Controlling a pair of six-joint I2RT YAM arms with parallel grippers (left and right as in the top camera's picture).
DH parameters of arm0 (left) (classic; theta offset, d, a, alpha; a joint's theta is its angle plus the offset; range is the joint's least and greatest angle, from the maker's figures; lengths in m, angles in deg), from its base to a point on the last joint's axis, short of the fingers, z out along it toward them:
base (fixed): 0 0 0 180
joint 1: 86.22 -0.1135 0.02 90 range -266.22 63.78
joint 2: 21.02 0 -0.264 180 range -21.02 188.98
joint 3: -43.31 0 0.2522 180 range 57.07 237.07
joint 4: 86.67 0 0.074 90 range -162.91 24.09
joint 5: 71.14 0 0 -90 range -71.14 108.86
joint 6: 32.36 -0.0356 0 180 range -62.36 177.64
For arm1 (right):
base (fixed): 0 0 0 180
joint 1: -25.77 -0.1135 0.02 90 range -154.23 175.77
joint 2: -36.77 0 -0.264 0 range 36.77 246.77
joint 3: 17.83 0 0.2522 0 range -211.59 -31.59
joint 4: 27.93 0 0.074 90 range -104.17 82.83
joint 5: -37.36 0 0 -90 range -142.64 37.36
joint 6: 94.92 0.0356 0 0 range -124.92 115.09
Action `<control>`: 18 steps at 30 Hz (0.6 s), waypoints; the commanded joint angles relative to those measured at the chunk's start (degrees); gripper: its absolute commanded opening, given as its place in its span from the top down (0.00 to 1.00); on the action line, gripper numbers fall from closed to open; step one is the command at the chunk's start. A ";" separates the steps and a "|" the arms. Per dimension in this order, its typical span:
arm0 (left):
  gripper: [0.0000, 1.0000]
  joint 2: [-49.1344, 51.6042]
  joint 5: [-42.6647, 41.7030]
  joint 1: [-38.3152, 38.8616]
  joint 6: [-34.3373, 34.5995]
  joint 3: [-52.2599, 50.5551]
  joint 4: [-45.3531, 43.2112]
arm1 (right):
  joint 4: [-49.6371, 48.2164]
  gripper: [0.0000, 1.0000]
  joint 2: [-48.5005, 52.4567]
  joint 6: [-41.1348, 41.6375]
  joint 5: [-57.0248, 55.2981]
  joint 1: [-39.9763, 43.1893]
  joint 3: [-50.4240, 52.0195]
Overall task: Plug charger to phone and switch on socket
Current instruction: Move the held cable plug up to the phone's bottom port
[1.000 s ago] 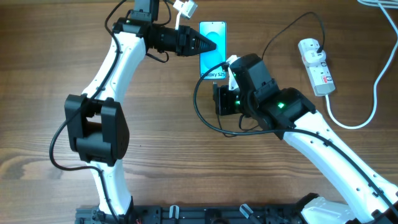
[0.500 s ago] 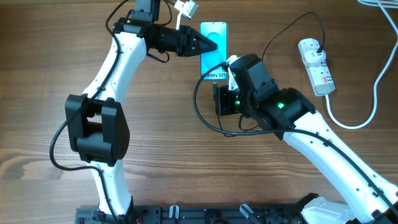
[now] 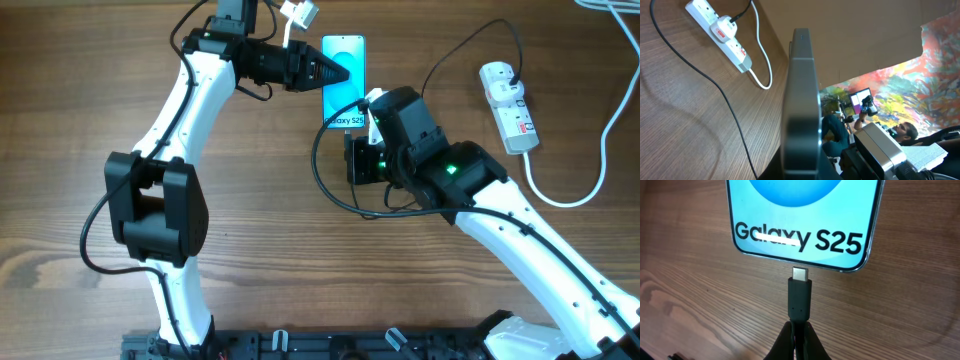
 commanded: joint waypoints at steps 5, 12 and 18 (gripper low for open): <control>0.96 -2.03 -2.62 0.52 0.35 0.00 -0.17 | -0.28 0.96 0.11 0.35 -0.35 -0.55 -0.50; 0.96 -2.03 -2.62 0.90 0.35 0.00 -0.37 | -0.33 0.96 0.11 0.28 -0.33 -0.63 -0.50; 0.96 -2.03 -2.64 0.87 0.37 0.00 -0.46 | -0.04 0.96 0.11 0.22 -0.37 -0.63 -0.50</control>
